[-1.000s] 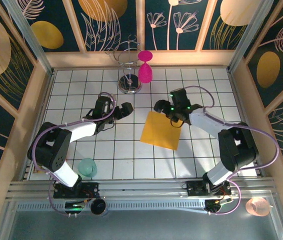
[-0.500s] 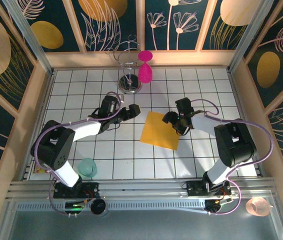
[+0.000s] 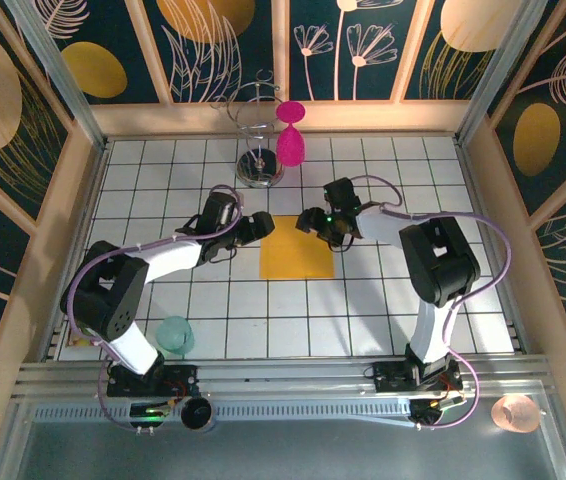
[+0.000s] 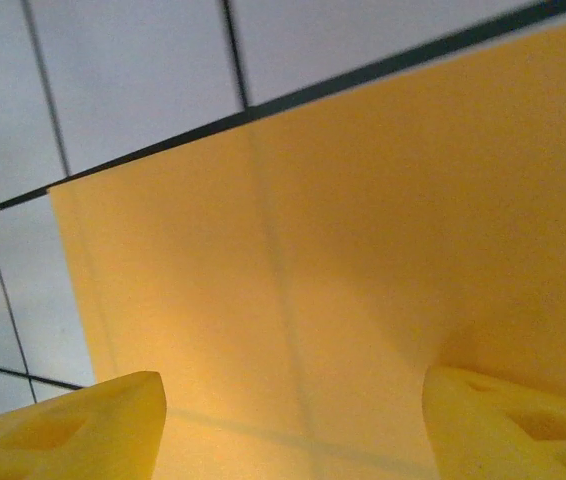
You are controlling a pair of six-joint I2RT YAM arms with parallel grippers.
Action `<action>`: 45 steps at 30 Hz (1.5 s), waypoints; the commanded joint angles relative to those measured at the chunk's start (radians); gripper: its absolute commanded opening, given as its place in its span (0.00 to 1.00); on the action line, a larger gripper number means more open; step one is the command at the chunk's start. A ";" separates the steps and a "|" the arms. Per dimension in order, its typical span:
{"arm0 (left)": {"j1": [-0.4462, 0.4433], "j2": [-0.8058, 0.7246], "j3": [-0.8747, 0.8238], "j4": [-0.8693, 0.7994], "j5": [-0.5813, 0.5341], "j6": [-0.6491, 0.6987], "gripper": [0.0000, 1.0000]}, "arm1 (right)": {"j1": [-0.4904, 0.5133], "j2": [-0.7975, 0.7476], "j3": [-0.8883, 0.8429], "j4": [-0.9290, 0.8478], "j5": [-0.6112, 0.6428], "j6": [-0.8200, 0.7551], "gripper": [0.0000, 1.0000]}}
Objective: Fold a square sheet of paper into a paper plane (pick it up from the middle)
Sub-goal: Move the square sheet of paper to the center of the table, then first fold in half a square sheet of paper at the center of the table.
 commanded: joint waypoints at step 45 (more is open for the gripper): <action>-0.090 0.236 0.088 0.003 0.059 -0.179 0.71 | -0.043 0.039 -0.109 0.035 -0.114 0.026 0.36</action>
